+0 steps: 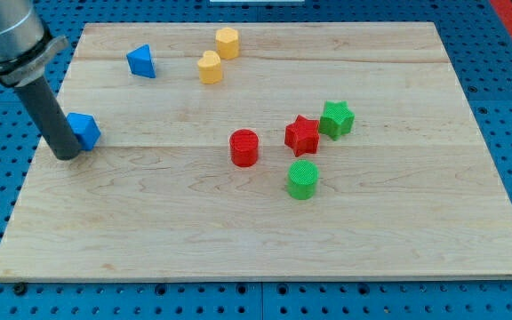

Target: Place the blue cube below to the yellow heart

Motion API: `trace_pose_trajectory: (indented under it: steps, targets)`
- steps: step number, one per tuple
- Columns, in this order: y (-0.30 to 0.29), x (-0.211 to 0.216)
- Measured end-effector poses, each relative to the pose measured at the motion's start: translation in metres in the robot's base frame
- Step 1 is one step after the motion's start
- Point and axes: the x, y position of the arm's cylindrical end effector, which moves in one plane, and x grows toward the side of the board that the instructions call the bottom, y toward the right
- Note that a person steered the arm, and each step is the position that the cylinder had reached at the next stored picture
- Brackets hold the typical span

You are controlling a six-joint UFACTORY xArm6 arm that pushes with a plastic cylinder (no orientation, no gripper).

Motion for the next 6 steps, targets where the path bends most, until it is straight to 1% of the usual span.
trace_pose_trajectory:
  steps: [1, 2, 3, 4, 5, 6]
  targets:
    - [-0.044, -0.014]
    - [0.034, -0.038]
    - [0.113, -0.035]
    - [0.091, 0.024]
    - [0.111, 0.011]
    - [0.163, -0.019]
